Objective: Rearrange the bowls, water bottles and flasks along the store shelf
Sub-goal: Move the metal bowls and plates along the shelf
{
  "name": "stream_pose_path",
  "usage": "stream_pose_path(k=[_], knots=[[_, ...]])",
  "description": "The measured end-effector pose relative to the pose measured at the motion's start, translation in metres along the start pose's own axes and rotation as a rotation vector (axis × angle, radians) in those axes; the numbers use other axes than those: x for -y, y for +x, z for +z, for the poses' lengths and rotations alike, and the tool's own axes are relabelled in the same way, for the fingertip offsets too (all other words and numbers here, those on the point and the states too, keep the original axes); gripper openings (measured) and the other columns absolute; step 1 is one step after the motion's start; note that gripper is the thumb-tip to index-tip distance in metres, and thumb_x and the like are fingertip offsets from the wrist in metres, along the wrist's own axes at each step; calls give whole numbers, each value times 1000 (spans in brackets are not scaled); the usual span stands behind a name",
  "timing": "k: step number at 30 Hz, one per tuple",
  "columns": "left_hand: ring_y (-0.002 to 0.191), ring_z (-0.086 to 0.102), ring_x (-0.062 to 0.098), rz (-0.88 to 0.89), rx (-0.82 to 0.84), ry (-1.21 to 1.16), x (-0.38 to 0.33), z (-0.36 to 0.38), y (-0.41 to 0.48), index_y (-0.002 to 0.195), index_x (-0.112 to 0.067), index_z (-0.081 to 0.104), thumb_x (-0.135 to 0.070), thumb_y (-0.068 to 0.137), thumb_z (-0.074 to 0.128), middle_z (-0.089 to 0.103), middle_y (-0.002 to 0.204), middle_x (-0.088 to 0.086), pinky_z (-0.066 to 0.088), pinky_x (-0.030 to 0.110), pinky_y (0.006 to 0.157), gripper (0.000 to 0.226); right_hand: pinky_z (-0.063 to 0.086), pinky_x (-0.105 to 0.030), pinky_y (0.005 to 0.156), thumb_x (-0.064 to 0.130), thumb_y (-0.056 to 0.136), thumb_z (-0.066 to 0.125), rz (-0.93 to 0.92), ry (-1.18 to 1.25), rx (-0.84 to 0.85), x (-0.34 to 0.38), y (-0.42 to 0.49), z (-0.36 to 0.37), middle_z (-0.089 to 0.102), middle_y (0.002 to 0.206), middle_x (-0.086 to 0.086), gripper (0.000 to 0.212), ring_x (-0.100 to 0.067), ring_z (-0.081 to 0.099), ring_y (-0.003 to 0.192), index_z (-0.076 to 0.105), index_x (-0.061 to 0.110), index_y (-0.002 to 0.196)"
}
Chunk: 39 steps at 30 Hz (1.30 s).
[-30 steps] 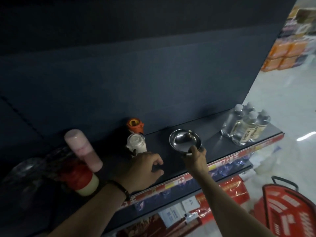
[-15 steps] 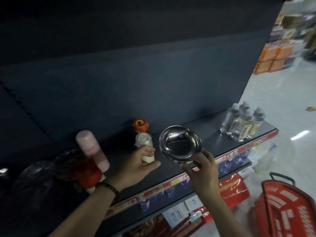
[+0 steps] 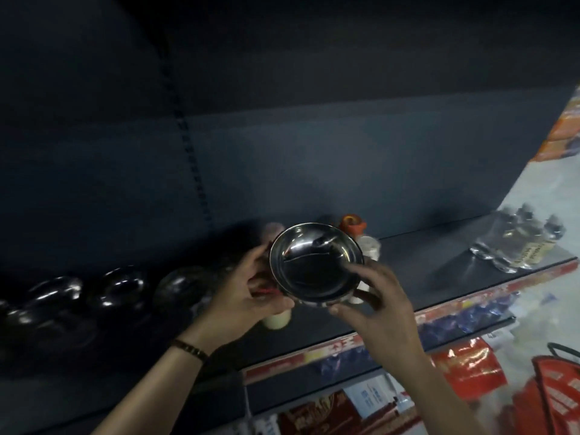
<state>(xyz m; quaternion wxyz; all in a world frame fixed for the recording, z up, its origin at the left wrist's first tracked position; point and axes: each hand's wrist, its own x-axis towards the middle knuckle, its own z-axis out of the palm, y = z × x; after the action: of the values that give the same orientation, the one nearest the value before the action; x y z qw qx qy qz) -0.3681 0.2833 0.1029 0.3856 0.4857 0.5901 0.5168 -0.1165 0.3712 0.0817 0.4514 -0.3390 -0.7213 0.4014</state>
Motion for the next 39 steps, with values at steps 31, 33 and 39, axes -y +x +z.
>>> stream_pose_path(k=[31,33,39], knots=[[113,77,17,-5,-788,255,23,-475,-249,142,-22,62,-4,86,87,78,125,0,63,32,94,64,59,-33,97,26,65,101,-52,213,641,200,32,540,78,116,18,75,-5,74,111,65,37,131],[115,76,16,-15,-750,306,30,-507,-251,140,-25,65,-9,88,87,79,125,-2,63,42,100,59,58,-34,100,36,65,100,-56,144,670,209,36,568,76,118,20,77,-2,72,113,64,39,133],[113,75,10,23,-691,432,70,-579,-244,130,-28,70,-23,91,85,78,121,-9,60,50,101,42,56,-35,104,60,60,87,-18,-43,667,215,32,635,74,120,21,81,-3,68,115,65,39,134]])
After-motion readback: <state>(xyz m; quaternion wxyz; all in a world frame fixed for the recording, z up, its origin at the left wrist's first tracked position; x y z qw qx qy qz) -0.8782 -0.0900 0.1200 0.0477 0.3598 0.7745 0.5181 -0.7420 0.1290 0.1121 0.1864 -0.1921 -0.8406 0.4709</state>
